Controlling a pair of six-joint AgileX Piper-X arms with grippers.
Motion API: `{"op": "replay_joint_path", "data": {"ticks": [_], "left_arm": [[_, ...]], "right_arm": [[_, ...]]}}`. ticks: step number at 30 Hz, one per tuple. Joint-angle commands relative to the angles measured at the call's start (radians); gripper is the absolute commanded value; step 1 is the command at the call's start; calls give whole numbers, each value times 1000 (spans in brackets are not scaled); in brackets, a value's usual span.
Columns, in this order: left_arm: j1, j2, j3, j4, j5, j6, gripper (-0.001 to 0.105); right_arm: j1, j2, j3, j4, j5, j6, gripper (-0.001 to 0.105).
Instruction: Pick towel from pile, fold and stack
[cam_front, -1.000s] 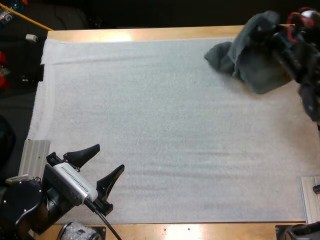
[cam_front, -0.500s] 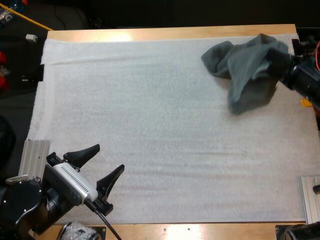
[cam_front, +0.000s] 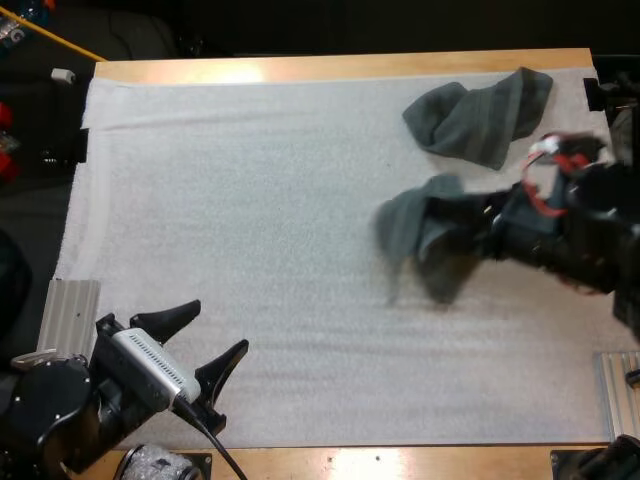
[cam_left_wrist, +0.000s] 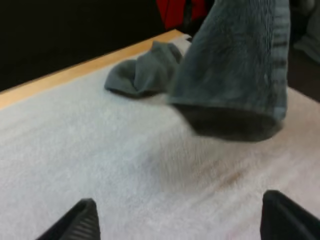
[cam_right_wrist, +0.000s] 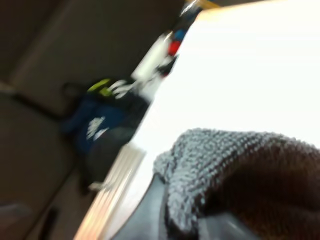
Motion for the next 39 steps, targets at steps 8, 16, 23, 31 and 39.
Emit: {"op": "replay_joint_path", "data": {"ticks": [8, 16, 23, 31, 39], "left_arm": [[-5, 1, -4, 40, 6, 1, 64], [-5, 1, -4, 40, 6, 1, 64], [-5, 1, -4, 51, 6, -6, 64], [-5, 1, -4, 62, 6, -6, 64], [-5, 1, -4, 62, 6, -6, 64]], "right_arm": [[262, 23, 3, 25, 362, 88, 0], [262, 226, 115, -93, 507, 107, 0], [133, 468, 119, -259, 503, 98, 0], [38, 528, 119, -425, 363, 100, 42], [15, 510, 69, -427, 181, 61, 72]]}}
